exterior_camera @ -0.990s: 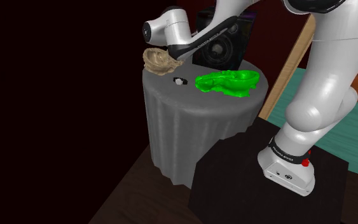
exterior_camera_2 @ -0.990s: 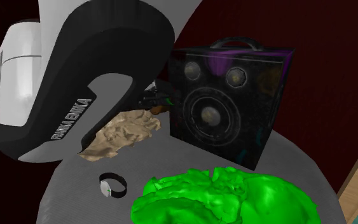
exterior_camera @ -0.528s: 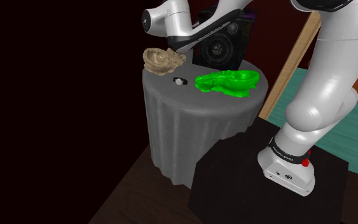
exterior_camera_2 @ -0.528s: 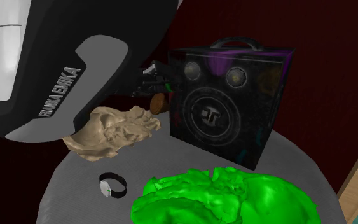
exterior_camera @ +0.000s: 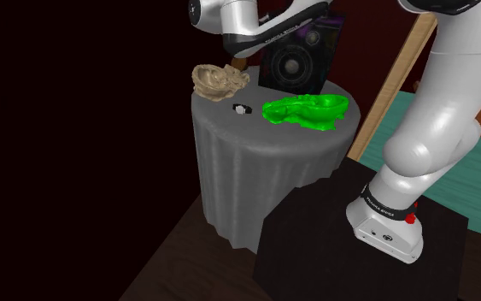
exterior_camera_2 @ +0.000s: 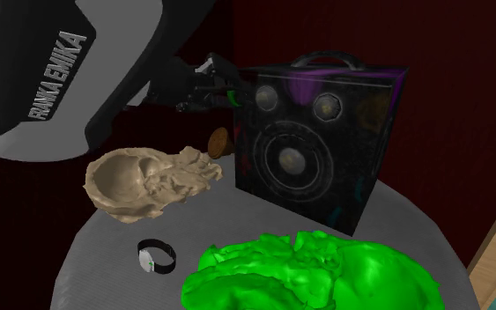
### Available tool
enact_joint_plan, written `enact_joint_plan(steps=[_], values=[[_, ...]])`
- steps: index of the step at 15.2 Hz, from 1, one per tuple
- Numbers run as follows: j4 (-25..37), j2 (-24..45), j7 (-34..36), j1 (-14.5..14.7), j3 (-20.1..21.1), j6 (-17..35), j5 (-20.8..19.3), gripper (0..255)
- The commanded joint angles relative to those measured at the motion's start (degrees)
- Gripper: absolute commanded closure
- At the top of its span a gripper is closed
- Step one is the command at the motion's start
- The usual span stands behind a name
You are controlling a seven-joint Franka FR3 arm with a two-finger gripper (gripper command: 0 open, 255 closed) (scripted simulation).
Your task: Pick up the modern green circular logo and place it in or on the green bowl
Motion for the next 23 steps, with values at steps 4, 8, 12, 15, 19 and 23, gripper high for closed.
enact_joint_plan(steps=[4, 8, 12, 15, 19, 23], values=[[1.7, -1.0, -2.5, 0.0, 0.1, -0.7, 0.1, 255], [-5.5, -8.7, -1.3, 0.1, 1.9, -1.1, 5.1, 255], [-11.6, -16.2, -1.0, 0.9, 3.3, -1.7, 10.2, 255], [-15.4, -21.6, -1.2, 2.2, 4.2, -2.4, 14.1, 255], [-20.0, -29.4, -2.0, 5.0, 5.4, -4.5, 19.8, 255], [-21.9, -28.6, 0.6, 5.2, 5.7, -3.6, 20.1, 255]])
